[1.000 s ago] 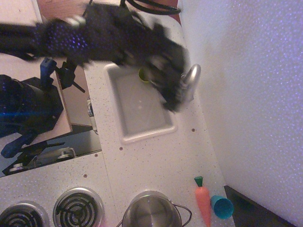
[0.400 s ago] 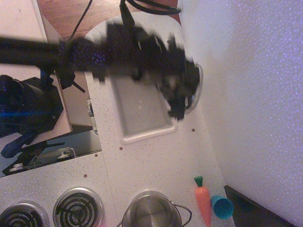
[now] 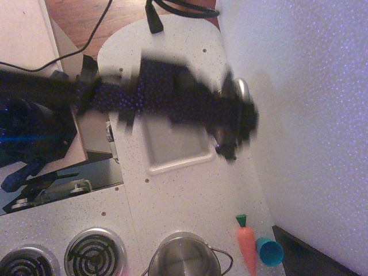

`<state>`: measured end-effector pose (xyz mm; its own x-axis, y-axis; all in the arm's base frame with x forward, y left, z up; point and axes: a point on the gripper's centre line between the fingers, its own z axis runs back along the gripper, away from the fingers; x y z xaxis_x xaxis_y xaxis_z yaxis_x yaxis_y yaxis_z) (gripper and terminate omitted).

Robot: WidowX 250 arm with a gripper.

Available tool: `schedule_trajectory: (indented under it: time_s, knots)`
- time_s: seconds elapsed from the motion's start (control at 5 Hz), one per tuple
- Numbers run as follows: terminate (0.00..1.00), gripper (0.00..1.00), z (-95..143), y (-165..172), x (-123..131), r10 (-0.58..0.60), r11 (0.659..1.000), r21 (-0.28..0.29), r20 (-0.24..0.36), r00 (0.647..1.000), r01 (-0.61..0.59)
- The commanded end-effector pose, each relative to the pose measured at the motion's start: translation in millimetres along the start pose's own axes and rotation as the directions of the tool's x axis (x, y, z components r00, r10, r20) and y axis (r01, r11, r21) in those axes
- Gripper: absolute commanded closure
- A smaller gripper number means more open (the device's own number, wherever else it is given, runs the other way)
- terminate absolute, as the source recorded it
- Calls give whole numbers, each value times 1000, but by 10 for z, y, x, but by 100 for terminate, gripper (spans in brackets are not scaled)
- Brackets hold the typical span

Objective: Turn faucet right

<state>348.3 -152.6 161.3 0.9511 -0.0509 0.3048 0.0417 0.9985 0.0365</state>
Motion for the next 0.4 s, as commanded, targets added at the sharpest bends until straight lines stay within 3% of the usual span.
schedule_trajectory:
  time_s: [0.0,0.2]
  knots:
    - [0,0,198,-68,139,-17,1000,-4,90,996,18]
    - [0,0,173,-75,97,-8,1000,-26,77,997,10]
